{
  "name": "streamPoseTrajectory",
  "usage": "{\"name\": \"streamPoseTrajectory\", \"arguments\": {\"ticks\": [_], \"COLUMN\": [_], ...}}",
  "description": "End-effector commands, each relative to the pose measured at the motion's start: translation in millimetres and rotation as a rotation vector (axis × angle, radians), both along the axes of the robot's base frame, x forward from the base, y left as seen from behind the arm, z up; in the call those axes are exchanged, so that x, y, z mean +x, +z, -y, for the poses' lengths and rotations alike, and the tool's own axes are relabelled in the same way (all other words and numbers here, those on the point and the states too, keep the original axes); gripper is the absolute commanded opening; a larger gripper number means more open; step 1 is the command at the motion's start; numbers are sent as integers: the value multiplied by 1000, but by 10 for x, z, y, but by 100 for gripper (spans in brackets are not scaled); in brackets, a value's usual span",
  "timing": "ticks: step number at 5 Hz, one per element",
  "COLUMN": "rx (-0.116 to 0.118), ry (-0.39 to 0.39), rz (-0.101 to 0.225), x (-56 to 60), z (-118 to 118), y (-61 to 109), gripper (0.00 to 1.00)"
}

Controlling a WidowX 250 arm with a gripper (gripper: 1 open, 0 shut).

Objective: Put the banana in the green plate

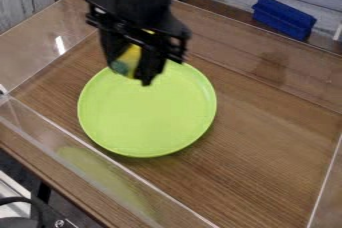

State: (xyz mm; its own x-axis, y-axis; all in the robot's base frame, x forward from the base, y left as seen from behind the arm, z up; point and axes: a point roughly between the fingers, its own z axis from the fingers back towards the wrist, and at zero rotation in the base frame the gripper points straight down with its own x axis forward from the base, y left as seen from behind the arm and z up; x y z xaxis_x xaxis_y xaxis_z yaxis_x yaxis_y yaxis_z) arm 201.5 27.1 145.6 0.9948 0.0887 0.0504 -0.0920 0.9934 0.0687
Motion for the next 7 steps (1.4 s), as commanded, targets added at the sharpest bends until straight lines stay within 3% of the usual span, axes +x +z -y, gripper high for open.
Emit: {"name": "streamPoseTrajectory", "arguments": {"ticks": [1,2,4,6,7], "rx": [4,13,8,3,-4], "ry": [-51,-90,32,7,10], "rz": [18,16,22,25,29], "x": [88,214,353,304,310], "z": [106,195,43,-112,-57], "y": [-139,-332,-255,-459,-516], "gripper": [0,0,0,0,0]}}
